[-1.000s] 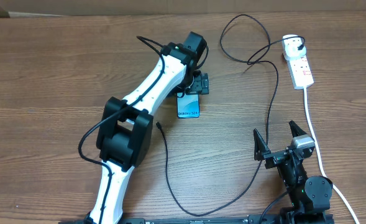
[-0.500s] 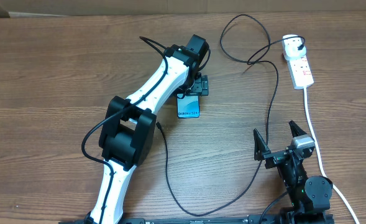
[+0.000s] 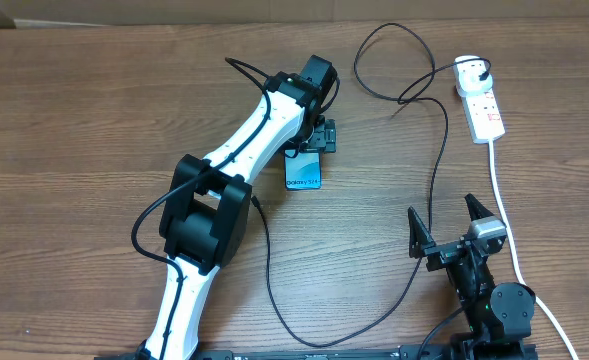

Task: Plug charger to phone and switch on socket
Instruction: 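Lower the left gripper onto the phone's top edge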

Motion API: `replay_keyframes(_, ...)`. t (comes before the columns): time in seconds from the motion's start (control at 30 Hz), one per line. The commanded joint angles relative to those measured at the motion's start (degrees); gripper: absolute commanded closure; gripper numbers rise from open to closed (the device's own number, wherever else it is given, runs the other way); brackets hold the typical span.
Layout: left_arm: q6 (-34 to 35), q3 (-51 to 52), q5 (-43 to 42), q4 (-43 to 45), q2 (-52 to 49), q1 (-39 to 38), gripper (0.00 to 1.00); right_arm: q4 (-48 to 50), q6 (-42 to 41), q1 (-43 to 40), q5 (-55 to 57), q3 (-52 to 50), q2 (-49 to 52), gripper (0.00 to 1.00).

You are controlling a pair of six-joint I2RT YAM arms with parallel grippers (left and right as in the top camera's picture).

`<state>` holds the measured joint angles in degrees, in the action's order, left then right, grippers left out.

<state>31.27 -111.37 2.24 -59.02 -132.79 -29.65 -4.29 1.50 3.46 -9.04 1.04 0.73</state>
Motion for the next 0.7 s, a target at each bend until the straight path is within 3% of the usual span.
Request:
replay_keyframes(0.0, -1.0, -0.3, 0.5, 0.4, -1.0, -0.4, 0.0, 0.2, -0.2, 0.3, -0.2, -0.5, -0.6, 0.0)
replay_keyframes(0.67, -1.0, 3.2, -0.4, 3.6, -1.0, -0.4, 0.0, 0.2, -0.2, 0.3, -0.2, -0.5, -0.6, 0.0)
